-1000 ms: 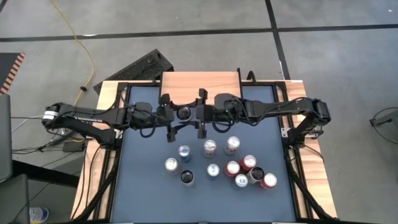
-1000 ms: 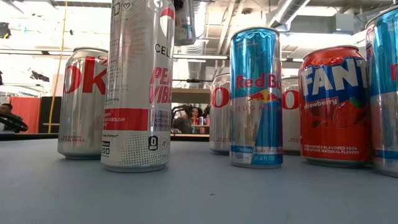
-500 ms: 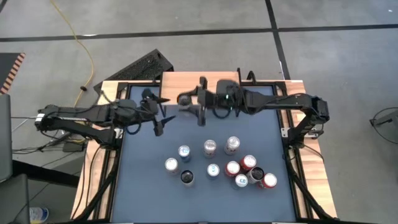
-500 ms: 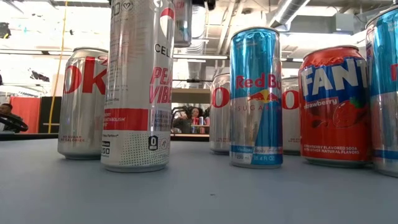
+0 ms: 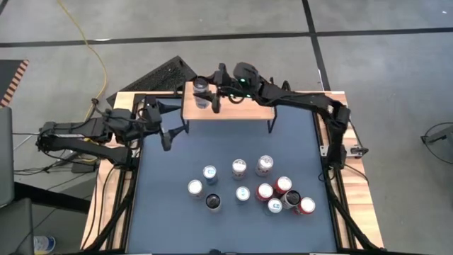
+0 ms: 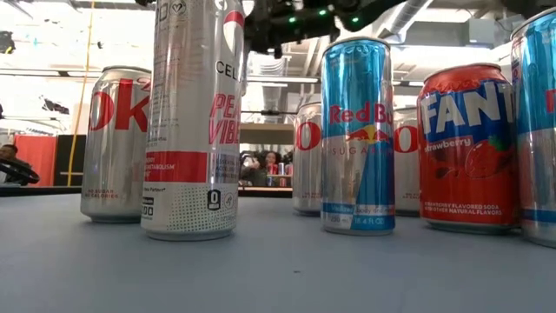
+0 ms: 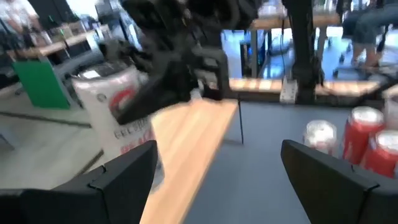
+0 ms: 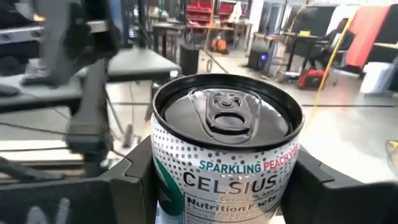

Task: Place canned beverage on shelf
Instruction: Put the bottom left black soda on the shelf

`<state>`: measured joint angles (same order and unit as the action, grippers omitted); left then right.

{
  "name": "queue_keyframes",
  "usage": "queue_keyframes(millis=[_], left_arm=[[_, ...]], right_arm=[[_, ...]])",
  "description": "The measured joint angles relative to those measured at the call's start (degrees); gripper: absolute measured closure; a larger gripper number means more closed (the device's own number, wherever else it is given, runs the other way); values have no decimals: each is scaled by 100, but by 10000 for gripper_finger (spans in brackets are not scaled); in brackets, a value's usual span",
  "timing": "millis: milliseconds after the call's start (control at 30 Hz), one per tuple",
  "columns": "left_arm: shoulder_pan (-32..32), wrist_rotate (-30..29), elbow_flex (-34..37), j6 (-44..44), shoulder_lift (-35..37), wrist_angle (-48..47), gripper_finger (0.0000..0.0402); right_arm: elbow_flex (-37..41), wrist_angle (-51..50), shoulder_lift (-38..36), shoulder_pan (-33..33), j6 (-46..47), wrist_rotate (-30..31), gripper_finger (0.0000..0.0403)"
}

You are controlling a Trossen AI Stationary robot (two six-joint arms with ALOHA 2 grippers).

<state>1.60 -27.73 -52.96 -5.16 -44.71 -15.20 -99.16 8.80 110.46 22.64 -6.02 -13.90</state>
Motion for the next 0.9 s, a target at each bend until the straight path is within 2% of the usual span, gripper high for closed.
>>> queue_keyframes(millis=[367,633,767,900], left_arm=[[64,-130,-1,-42,210,-251,69],[77,-200,-1,13,482,-289,69],[81,-278,-1,36,558,-422,69],[83,-295,-1,42,582,-494,69]], right_arm=[[-1733,-643,1282,504,139,-577,176],[-2762,-546,2138,769,570,-1075,176],[-3081,-750,2325,854,646,-1051,176],[-3072,-748,2299,976,635,-1259,176]])
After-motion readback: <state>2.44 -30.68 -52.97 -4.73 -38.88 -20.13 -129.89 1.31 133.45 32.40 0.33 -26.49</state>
